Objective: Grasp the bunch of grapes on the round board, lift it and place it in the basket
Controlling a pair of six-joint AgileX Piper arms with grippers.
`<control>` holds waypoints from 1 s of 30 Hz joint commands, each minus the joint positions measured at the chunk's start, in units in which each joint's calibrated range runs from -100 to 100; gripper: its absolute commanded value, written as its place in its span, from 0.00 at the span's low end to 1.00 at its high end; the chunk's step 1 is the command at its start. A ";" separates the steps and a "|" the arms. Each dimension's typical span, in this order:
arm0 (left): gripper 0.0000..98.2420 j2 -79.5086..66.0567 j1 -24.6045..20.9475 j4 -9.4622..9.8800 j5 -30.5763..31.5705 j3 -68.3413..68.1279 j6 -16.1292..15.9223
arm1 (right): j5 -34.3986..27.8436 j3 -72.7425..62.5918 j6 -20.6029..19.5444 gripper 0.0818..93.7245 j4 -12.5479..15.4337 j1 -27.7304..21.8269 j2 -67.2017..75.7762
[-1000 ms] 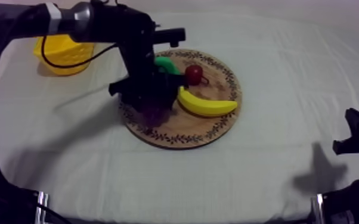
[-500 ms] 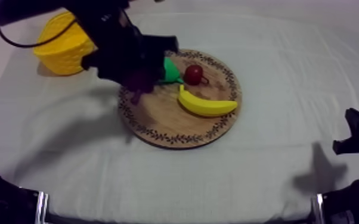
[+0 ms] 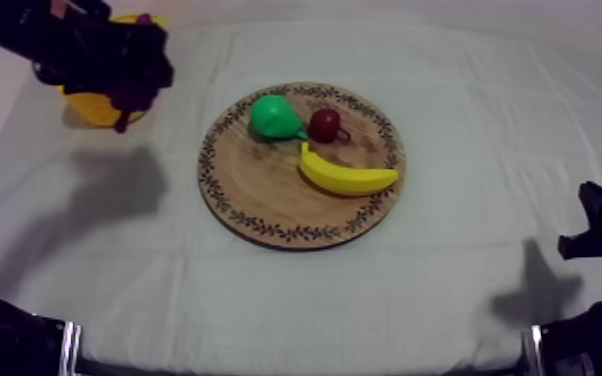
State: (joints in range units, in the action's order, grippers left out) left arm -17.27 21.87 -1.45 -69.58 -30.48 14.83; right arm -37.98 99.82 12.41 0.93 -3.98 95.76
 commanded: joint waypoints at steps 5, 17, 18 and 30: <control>0.52 -4.24 -9.45 -0.52 2.93 -8.83 -5.48 | 0.00 -0.04 0.02 0.00 0.02 0.00 0.00; 0.52 -0.80 -18.75 -0.54 0.48 -0.55 -8.72 | 0.00 -0.04 0.02 0.00 0.02 0.00 0.00; 0.52 0.08 -18.94 -0.51 0.17 1.09 -8.67 | 0.00 -0.04 0.02 0.00 0.02 0.00 0.00; 0.52 15.66 -19.37 0.23 -2.24 21.31 -7.11 | 0.00 -0.04 0.02 0.00 0.02 0.00 0.00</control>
State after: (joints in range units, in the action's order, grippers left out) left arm -4.76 2.53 -1.37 -71.78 -13.26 7.58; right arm -37.98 99.82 12.41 0.93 -3.98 95.76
